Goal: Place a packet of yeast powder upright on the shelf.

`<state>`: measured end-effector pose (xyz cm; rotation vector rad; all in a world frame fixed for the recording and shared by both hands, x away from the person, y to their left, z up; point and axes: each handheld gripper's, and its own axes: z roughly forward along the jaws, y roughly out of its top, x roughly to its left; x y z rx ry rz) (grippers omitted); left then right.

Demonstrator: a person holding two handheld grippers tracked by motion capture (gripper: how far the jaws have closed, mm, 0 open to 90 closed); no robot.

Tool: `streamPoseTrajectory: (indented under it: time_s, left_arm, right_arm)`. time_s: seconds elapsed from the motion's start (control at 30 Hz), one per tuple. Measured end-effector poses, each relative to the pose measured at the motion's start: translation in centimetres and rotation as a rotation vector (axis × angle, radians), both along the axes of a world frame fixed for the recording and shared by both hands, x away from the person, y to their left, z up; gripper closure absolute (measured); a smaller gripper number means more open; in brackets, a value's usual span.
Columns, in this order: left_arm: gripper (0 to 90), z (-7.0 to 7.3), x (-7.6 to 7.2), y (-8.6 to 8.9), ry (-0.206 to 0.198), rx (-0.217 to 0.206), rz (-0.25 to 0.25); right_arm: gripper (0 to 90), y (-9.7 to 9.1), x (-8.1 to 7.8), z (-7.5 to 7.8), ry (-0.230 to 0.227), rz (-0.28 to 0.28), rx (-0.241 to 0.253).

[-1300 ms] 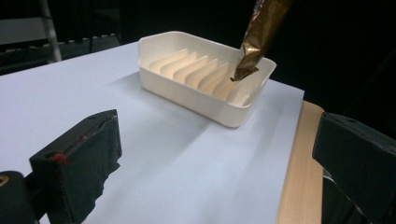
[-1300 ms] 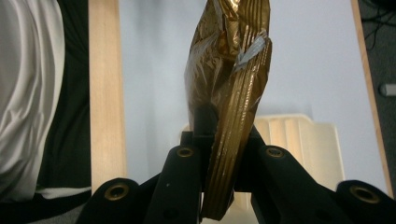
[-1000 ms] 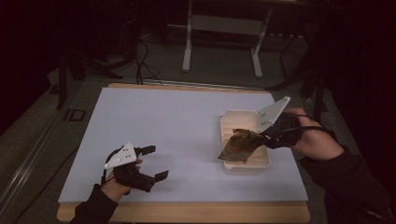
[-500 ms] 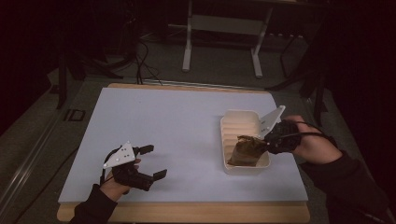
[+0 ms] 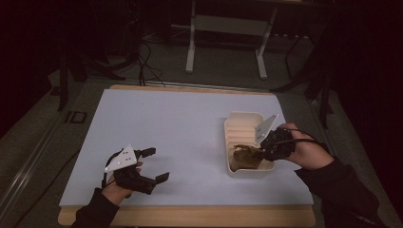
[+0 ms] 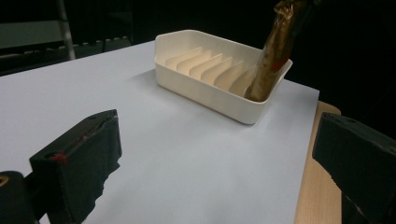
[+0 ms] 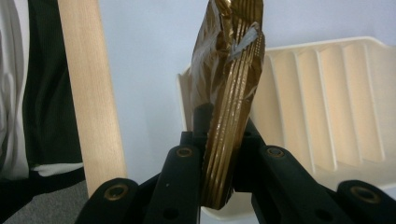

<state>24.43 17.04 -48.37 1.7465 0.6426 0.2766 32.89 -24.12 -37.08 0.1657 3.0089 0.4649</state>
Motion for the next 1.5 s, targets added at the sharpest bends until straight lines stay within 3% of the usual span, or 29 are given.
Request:
streamPoseTrajectory:
  time_s: [0.17, 0.37, 0.4, 0.6, 0.77, 0.93, 1.13, 1.3, 1.4, 1.5]
  left_arm:
    - [1.8, 0.0, 0.0, 0.2, -0.016, -0.005, 0.026]
    - [1.8, -0.1, 0.0, 0.2, -0.009, -0.006, 0.023]
    - [1.8, -0.2, 0.0, 0.1, -0.006, -0.004, 0.017]
    - [1.8, -0.3, 0.0, 0.2, 0.002, -0.009, 0.017]
    - [1.8, -0.2, 0.0, 0.1, -0.001, -0.009, 0.014]
    - [1.8, -0.3, 0.0, 0.1, 0.000, -0.002, 0.011]
    - [1.8, -0.3, -0.1, 0.2, 0.000, -0.001, 0.012]
    - [1.8, -0.3, -0.1, 0.2, 0.000, -0.004, 0.012]
    - [1.8, -0.2, -0.1, 0.2, -0.004, -0.006, 0.013]
    - [1.8, -0.2, -0.1, 0.3, -0.005, -0.007, 0.013]
  right_arm:
    - [83.7, 0.0, 0.1, -0.9, 0.035, -0.004, 0.030]
    - [80.2, -0.2, 0.0, -0.7, 0.029, -0.037, 0.033]
    - [73.5, -0.2, -0.1, -0.4, 0.033, -0.052, 0.036]
    - [60.6, -0.1, -0.4, 1.0, -0.014, -0.073, 0.083]
    - [50.2, 0.0, -0.6, 2.7, -0.048, -0.102, 0.208]
    - [41.7, 0.7, -1.0, 3.7, -0.105, -0.133, 0.295]
    - [21.1, 1.6, -1.4, 4.3, -0.163, -0.194, 0.422]
    - [14.0, 2.4, -1.9, 4.3, -0.160, -0.205, 0.473]
    - [10.6, 3.2, -2.6, 4.2, -0.151, -0.212, 0.547]
    - [10.4, 3.6, -3.1, 4.1, -0.137, -0.212, 0.591]
